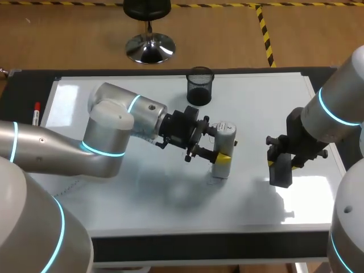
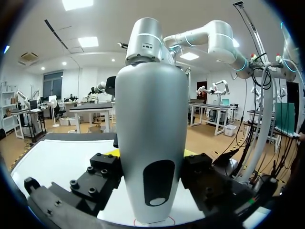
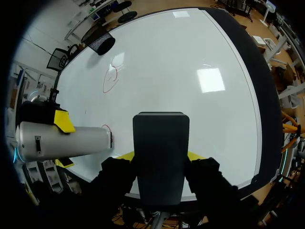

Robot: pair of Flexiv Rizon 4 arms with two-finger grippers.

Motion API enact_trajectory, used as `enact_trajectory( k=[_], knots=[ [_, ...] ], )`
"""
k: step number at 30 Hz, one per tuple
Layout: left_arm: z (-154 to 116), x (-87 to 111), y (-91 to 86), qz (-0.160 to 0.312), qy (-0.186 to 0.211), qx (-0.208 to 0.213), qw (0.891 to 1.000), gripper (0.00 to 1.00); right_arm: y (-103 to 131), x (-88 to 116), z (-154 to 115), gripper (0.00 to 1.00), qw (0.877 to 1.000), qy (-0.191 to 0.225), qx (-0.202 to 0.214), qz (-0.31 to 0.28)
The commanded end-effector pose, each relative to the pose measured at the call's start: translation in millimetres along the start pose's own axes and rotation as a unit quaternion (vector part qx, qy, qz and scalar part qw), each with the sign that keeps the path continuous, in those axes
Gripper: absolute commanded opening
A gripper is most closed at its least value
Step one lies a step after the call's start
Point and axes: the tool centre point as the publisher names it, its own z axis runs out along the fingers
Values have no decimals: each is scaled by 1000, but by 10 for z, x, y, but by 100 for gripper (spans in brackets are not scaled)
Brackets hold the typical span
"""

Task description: Pick up the inspection probe, press it on each red-marked spot on the whiteboard one by one, put down the probe, pick up the eraser, and wipe off all the red marks.

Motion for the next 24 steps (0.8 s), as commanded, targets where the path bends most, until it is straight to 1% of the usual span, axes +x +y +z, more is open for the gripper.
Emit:
enact_trajectory(
  k=[1, 4, 10, 14, 16, 20, 24],
  knots=[
    [-7, -15, -126, 5, -2, -1, 1000, 0, -4, -9, -5, 0, 1000, 1, 0, -1],
    [-6, -19, -182, 11, -2, -2, 1000, 0, -4, -9, -5, 0, 1000, 1, 0, -1],
    [-14, -23, -213, 11, -3, -2, 1000, 0, -4, -9, -5, 0, 1000, 1, 0, -1],
    [-26, 17, -211, 4, -6, -4, 1000, 0, -4, -9, -5, 0, 1000, 1, 0, -1],
    [-41, 44, -222, -15, -1, 0, 1000, 0, -4, -9, -5, 0, 1000, 1, 0, -1],
    [-89, 69, -275, -6, -6, -5, 1000, 0, -4, -9, -5, 0, 1000, 1, 0, -1],
    [-199, 32, -315, -5, -14, -7, 1000, 0, -4, -9, -5, 0, 1000, 1, 0, -1]
  ],
)
